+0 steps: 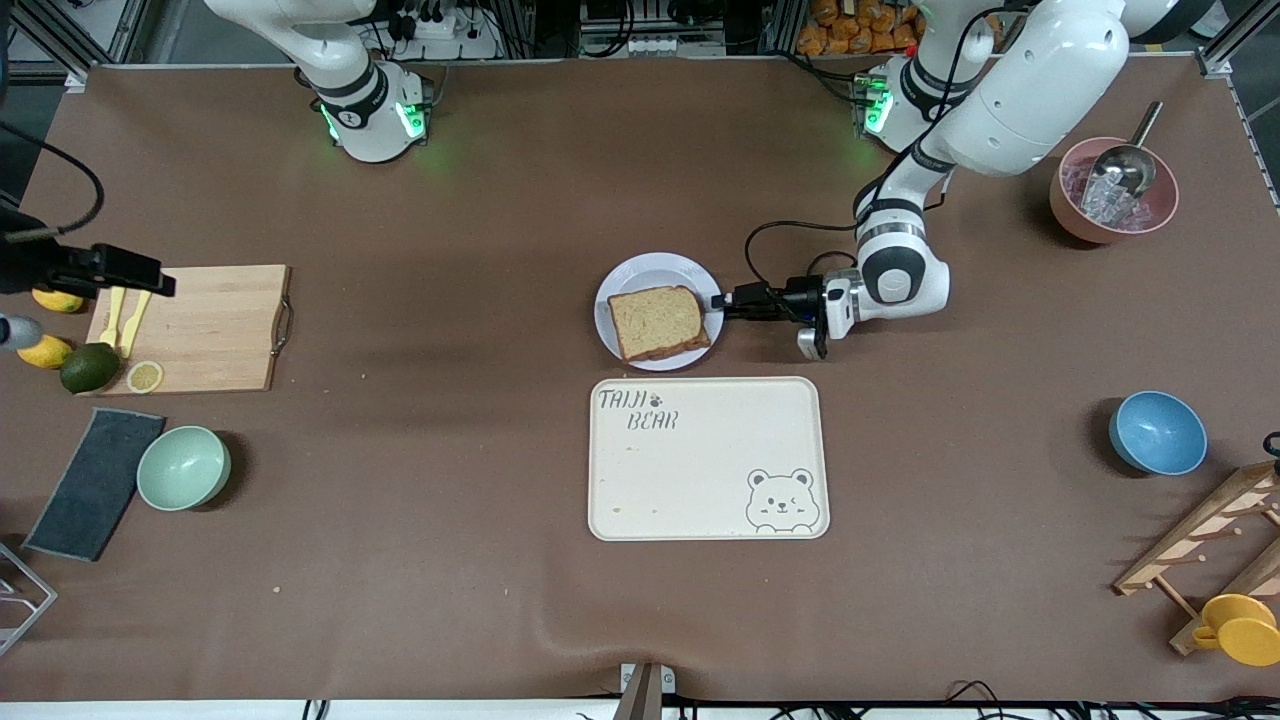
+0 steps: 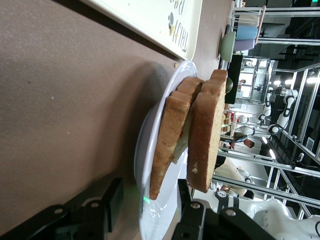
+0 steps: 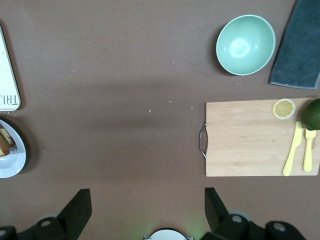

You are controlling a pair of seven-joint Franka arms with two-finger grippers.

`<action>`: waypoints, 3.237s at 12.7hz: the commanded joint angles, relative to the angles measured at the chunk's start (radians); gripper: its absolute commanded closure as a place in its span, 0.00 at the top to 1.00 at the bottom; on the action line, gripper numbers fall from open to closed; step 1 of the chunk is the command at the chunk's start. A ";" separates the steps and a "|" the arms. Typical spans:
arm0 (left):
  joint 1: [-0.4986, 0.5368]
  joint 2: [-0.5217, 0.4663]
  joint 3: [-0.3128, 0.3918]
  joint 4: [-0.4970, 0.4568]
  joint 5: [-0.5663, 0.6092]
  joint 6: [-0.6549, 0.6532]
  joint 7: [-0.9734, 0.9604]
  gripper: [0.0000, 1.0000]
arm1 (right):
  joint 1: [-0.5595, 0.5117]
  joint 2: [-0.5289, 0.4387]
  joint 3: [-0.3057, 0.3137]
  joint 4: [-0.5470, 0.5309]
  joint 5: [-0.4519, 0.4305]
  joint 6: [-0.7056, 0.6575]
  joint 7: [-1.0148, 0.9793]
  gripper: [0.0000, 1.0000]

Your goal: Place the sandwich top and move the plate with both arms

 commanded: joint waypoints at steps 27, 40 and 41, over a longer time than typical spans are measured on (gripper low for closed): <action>-0.002 0.077 -0.085 0.080 -0.139 0.021 0.109 0.00 | 0.014 -0.142 0.004 -0.115 -0.106 0.156 0.010 1.00; 0.163 -0.112 -0.194 0.126 -0.134 0.019 -0.124 0.00 | 0.015 -0.137 0.004 -0.113 -0.101 0.153 0.010 1.00; 0.180 -0.110 -0.194 0.140 -0.130 0.019 -0.124 0.00 | 0.015 -0.137 0.004 -0.112 -0.101 0.153 0.010 1.00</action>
